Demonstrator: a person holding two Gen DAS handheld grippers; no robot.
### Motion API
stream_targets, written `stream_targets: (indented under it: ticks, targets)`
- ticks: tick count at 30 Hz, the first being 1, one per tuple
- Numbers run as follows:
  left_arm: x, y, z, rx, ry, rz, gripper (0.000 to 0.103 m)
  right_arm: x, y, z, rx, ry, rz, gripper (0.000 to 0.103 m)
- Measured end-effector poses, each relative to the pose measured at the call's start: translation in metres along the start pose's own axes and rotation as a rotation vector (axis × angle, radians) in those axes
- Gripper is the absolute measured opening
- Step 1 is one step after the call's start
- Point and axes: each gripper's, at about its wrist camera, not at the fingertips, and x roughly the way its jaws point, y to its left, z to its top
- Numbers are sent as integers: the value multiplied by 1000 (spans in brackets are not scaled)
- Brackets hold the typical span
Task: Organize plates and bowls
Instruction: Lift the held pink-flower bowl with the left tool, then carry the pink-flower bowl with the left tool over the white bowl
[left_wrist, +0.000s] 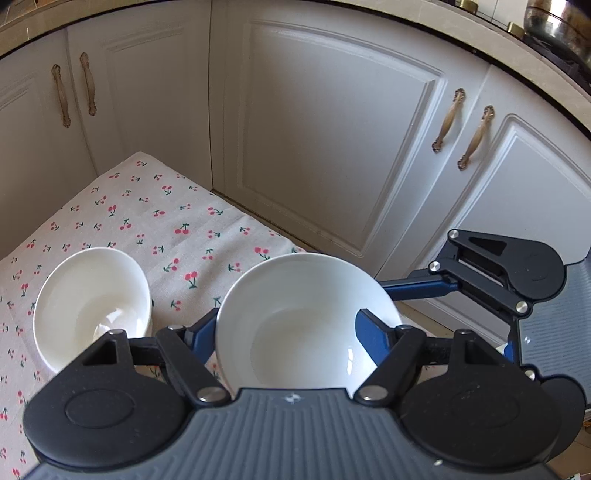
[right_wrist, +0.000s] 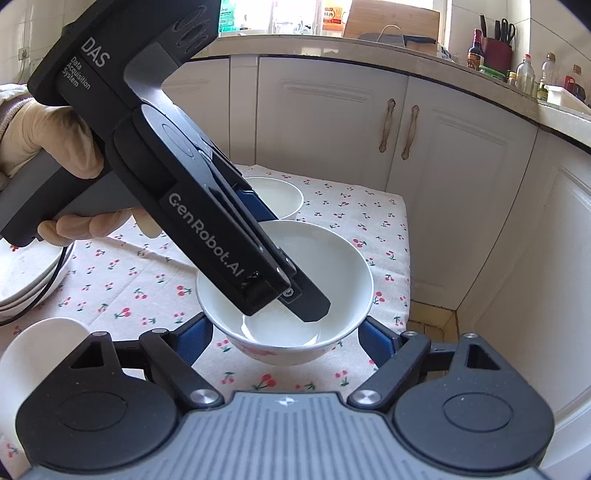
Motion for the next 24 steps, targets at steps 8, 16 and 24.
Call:
stream_targets:
  ticks: [8, 16, 24]
  targets:
    - [-31, -15, -23, -12, -17, -1, 76, -28, 27, -1, 8, 4, 29, 89]
    - [-63, -26, -42, -17, -37, 17, 76, -56, 59, 4, -32, -12, 24, 89]
    - [-89, -33, -65, -36, -57, 31, 76, -72, 87, 6, -61, -20, 28, 89]
